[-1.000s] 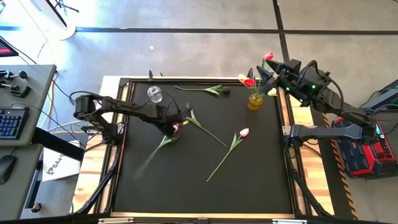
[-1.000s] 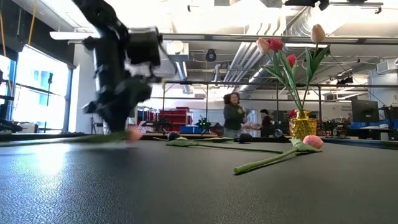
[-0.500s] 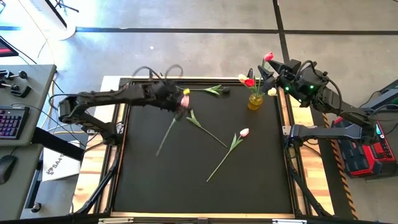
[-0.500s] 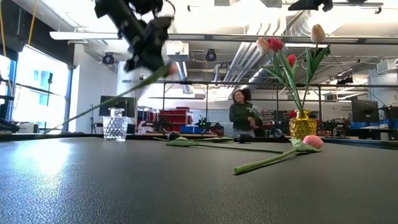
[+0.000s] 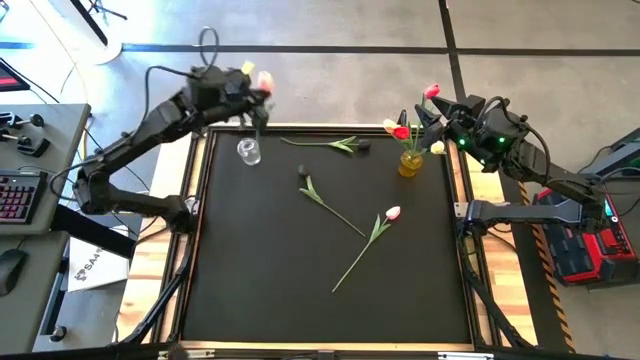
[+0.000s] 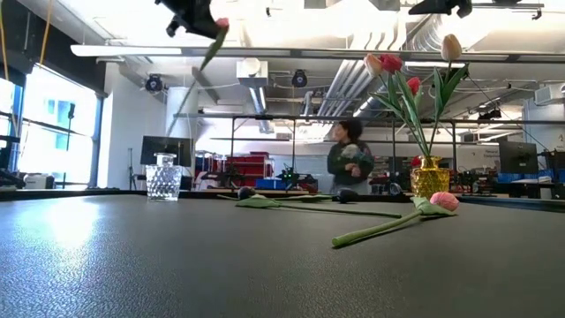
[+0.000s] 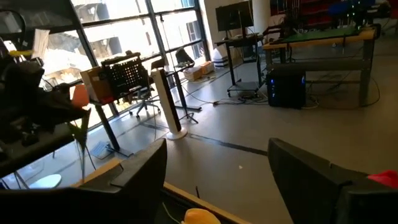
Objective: Sort flowers into vase by color
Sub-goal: Put the left pink flower into the transparent flower vase
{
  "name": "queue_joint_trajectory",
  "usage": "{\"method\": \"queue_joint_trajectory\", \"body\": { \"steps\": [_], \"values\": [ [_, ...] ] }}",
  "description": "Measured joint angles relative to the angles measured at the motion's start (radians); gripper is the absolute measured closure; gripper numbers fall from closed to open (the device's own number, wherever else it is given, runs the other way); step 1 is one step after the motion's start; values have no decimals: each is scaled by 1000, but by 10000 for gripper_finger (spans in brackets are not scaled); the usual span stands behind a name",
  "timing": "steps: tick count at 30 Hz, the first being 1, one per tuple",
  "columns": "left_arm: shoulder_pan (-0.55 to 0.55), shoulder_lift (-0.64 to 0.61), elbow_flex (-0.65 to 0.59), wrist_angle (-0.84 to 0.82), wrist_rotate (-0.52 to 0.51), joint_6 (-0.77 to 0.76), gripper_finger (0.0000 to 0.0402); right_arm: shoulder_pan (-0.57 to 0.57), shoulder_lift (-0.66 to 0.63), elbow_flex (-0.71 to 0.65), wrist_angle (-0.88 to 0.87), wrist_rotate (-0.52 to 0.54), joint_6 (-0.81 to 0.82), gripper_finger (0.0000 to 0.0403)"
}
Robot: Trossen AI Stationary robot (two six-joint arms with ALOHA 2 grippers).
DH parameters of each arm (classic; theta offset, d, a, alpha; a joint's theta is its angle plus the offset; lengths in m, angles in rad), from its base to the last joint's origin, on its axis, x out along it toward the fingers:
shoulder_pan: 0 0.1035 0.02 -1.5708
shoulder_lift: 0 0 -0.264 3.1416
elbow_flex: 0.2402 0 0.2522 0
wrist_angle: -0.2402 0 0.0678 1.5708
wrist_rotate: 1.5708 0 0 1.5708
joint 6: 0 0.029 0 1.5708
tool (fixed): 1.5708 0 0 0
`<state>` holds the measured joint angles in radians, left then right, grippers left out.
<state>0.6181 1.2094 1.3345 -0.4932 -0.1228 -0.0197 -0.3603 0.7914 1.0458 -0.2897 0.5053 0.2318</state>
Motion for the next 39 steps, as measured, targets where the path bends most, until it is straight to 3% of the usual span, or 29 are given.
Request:
{"method": "queue_joint_trajectory", "body": {
  "steps": [3, 10, 15, 23, 27, 39],
  "values": [
    [62, -18, -18, 30, -53, 4, 401, 0, 0, 0, -1, 0, 20, 136],
    [173, -60, -122, 213, -53, 33, 401, 0, 0, 0, -9, -7, 40, 136],
    [221, -63, -131, 231, -41, 82, 401, 1, 0, 0, -24, -13, 65, 136],
    [260, -59, -134, 227, -1, 103, 401, 1, 0, 0, -25, -16, 67, 136],
    [266, -59, -197, 271, 6, 98, 401, 1, 0, 0, -24, -16, 79, 136],
    [267, -62, -326, 307, -7, -49, 390, 1, 0, 0, 6, -16, 86, 136]
  ]
}}
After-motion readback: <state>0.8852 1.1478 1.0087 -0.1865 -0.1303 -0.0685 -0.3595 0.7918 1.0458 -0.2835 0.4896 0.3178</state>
